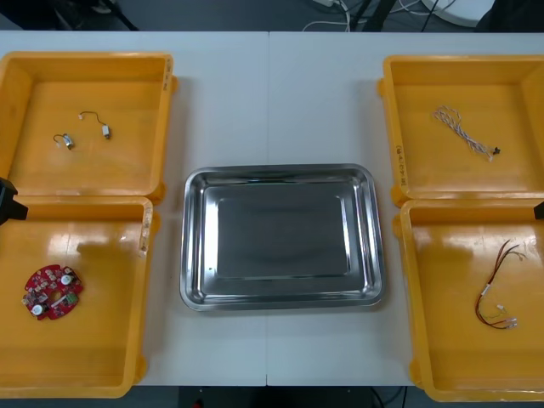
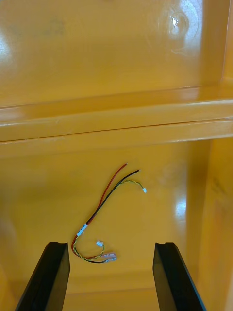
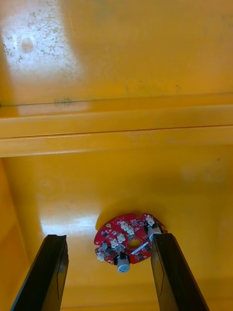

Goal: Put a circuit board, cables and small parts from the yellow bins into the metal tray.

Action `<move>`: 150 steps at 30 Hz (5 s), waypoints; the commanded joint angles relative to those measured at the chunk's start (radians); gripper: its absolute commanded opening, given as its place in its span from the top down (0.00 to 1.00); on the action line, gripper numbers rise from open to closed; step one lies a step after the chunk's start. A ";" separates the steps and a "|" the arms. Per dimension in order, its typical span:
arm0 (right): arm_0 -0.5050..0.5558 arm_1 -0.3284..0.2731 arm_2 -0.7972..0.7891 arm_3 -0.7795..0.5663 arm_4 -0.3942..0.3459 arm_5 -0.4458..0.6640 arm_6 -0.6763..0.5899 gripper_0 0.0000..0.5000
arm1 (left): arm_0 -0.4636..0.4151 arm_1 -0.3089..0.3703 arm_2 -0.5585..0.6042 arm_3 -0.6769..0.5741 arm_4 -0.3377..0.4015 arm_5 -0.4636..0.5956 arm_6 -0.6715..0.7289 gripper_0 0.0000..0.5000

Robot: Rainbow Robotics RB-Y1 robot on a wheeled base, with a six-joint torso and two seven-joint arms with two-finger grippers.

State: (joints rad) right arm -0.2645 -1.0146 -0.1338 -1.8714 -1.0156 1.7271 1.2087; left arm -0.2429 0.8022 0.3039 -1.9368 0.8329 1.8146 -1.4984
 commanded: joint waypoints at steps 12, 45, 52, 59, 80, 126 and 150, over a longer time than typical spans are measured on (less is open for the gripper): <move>-0.027 -0.036 -0.009 -0.005 0.002 0.005 0.046 0.00 | 0.016 0.045 0.034 -0.031 0.008 -0.009 0.092 0.00; -0.027 -0.036 -0.009 -0.005 0.002 0.005 0.046 0.00 | 0.016 0.045 0.034 -0.031 0.008 -0.009 0.092 0.00; -0.027 -0.036 -0.009 -0.005 0.002 0.005 0.046 0.00 | 0.016 0.045 0.034 -0.031 0.008 -0.009 0.092 0.00; -0.027 -0.036 -0.009 -0.005 0.002 0.005 0.046 0.00 | 0.016 0.045 0.034 -0.031 0.008 -0.009 0.092 0.00; -0.027 -0.036 -0.009 -0.005 0.002 0.005 0.046 0.00 | 0.016 0.045 0.034 -0.031 0.008 -0.009 0.092 0.00; -0.012 0.013 -0.017 -0.074 0.045 0.009 0.034 0.00 | 0.025 0.003 0.008 -0.051 0.017 0.025 0.256 0.00; 0.133 0.200 -0.017 -0.126 0.221 -0.046 -0.071 0.00 | 0.195 -0.035 0.008 -0.222 0.000 -0.011 0.667 0.00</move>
State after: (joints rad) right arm -0.1808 -0.8357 -0.1337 -1.9629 -0.8093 1.7110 1.1816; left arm -0.0875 0.7908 0.3025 -2.1256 0.8424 1.8325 -0.9735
